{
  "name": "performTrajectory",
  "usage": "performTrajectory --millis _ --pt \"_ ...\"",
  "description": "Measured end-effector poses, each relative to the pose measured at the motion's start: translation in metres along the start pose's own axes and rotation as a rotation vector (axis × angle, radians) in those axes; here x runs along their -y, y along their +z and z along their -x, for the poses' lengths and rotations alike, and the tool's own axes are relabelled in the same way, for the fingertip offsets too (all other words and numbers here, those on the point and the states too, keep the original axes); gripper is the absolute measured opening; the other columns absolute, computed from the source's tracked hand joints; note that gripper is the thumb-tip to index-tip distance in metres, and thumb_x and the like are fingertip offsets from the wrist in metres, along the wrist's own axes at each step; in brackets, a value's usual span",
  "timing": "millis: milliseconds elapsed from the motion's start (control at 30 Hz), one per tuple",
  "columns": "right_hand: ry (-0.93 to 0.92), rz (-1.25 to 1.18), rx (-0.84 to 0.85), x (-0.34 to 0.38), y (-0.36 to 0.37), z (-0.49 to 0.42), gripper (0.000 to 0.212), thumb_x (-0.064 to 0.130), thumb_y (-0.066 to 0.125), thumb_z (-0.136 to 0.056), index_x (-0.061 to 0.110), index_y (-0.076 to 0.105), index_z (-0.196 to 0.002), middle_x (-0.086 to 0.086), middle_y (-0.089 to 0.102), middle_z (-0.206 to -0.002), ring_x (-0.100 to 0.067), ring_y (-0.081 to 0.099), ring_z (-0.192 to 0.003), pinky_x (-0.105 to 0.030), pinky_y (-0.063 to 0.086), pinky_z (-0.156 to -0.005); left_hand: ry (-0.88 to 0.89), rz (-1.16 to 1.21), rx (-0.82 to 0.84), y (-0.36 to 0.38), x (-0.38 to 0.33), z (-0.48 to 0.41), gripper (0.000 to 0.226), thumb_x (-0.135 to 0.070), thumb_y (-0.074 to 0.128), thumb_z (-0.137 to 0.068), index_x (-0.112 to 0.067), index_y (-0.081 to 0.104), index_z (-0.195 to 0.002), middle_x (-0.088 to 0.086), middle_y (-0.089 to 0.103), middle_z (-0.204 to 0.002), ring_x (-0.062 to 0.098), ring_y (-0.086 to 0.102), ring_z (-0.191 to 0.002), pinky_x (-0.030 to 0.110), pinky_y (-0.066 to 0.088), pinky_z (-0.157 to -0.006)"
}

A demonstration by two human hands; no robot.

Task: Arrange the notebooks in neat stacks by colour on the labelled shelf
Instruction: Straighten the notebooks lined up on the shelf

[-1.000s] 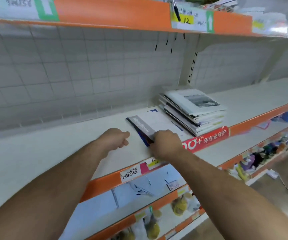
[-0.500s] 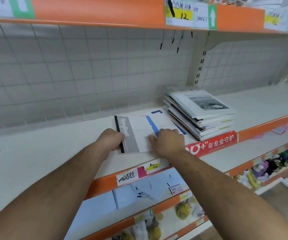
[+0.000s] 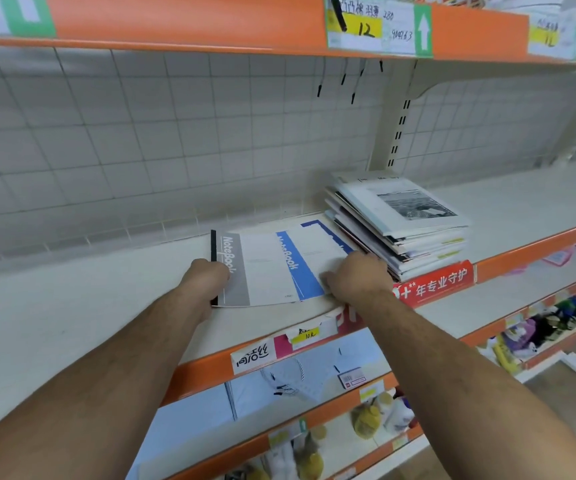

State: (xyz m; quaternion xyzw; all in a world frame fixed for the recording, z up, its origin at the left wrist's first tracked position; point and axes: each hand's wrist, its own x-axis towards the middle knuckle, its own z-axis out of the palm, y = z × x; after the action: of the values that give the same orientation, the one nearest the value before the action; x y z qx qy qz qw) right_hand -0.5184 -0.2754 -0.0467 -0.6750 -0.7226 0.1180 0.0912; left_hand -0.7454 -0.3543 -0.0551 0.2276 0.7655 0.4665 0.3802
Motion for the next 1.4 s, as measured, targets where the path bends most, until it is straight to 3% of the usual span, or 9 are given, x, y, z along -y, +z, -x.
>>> performTrajectory --millis 100,200,400,600,867,1000,1167,1333,1400 --pt "0.055 -0.08 -0.009 -0.002 -0.002 -0.006 0.063 0.051 0.074 -0.079 0.008 0.055 -0.12 -0.014 0.062 -0.12 -0.03 0.061 -0.107 -0.039 0.055 -0.087 -0.005 0.045 0.018 0.001 -0.001 0.001 0.025 0.002 0.046 -0.091 -0.002 0.055 -0.114 0.018 0.064 -0.105 0.035 0.065 -0.091 0.039 0.056 -0.078" --pt "0.083 -0.185 -0.011 -0.001 -0.002 -0.009 0.068 0.04 0.081 -0.077 0.006 0.047 -0.126 -0.014 0.06 -0.125 -0.032 0.061 -0.111 -0.039 0.054 -0.087 -0.021 0.03 0.015 -0.001 -0.001 -0.002 0.028 0.0 0.047 -0.089 -0.002 0.056 -0.116 0.021 0.065 -0.11 0.038 0.066 -0.099 0.049 0.053 -0.093" --pt "0.052 -0.139 -0.042 0.004 0.001 -0.007 0.033 0.015 0.061 -0.087 0.007 0.052 -0.117 -0.009 0.066 -0.115 -0.029 0.065 -0.103 -0.035 0.053 -0.082 -0.034 0.035 0.005 -0.002 -0.001 -0.004 0.033 -0.002 0.049 -0.084 -0.003 0.056 -0.116 0.019 0.066 -0.108 0.039 0.066 -0.098 0.051 0.053 -0.094" --pt "0.058 -0.038 -0.109 0.002 0.005 -0.007 0.058 0.02 0.064 -0.085 0.002 0.039 -0.134 -0.019 0.053 -0.134 -0.036 0.054 -0.121 -0.045 0.05 -0.096 -0.033 0.085 -0.033 -0.002 0.001 -0.003 0.024 -0.002 0.048 -0.089 -0.006 0.057 -0.112 0.019 0.065 -0.109 0.038 0.066 -0.1 0.051 0.052 -0.096" --pt "0.054 0.033 -0.103 -0.002 0.001 -0.004 0.059 0.024 0.058 -0.083 0.004 0.04 -0.135 -0.016 0.055 -0.133 -0.035 0.05 -0.125 -0.048 0.041 -0.104 -0.032 0.054 -0.018 -0.002 0.003 -0.008 0.03 -0.003 0.048 -0.087 -0.004 0.057 -0.115 0.019 0.066 -0.108 0.039 0.066 -0.098 0.051 0.052 -0.093" --pt "-0.01 -0.158 -0.112 0.004 -0.003 0.0 0.049 0.01 0.057 -0.084 0.002 0.04 -0.13 -0.021 0.043 -0.135 -0.035 0.057 -0.11 -0.039 0.048 -0.083 -0.042 0.033 -0.019 -0.005 0.009 -0.017 0.028 -0.005 0.05 -0.083 -0.005 0.059 -0.11 0.02 0.066 -0.109 0.039 0.065 -0.101 0.048 0.052 -0.092" --pt "0.15 -0.61 -0.042 0.011 -0.016 -0.006 0.006 0.004 0.052 -0.09 0.0 0.052 -0.093 -0.014 0.057 -0.089 -0.029 0.058 -0.081 -0.031 0.041 -0.068 -0.018 0.009 -0.005 -0.011 0.01 -0.025 0.017 -0.002 0.049 -0.089 -0.003 0.061 -0.101 0.022 0.066 -0.112 0.039 0.065 -0.103 0.049 0.052 -0.093" --pt "0.289 -0.9 0.103 0.019 -0.025 0.007 0.022 -0.003 0.037 -0.091 -0.002 0.05 -0.074 -0.015 0.053 -0.051 -0.021 0.046 -0.043 -0.025 0.035 -0.045 0.012 0.045 0.054 -0.027 0.007 -0.011 0.023 0.006 0.042 -0.093 -0.005 0.061 -0.096 0.017 0.065 -0.096 0.033 0.065 -0.083 0.04 0.056 -0.074" --pt "0.284 -1.005 0.089 0.025 -0.027 0.013 0.022 -0.006 0.035 -0.089 -0.001 0.048 -0.072 -0.013 0.049 -0.043 -0.021 0.043 -0.042 -0.026 0.031 -0.046 0.02 0.036 0.047 -0.039 0.009 -0.013 0.023 0.005 0.043 -0.092 -0.004 0.063 -0.099 0.019 0.066 -0.102 0.036 0.066 -0.091 0.046 0.056 -0.083"
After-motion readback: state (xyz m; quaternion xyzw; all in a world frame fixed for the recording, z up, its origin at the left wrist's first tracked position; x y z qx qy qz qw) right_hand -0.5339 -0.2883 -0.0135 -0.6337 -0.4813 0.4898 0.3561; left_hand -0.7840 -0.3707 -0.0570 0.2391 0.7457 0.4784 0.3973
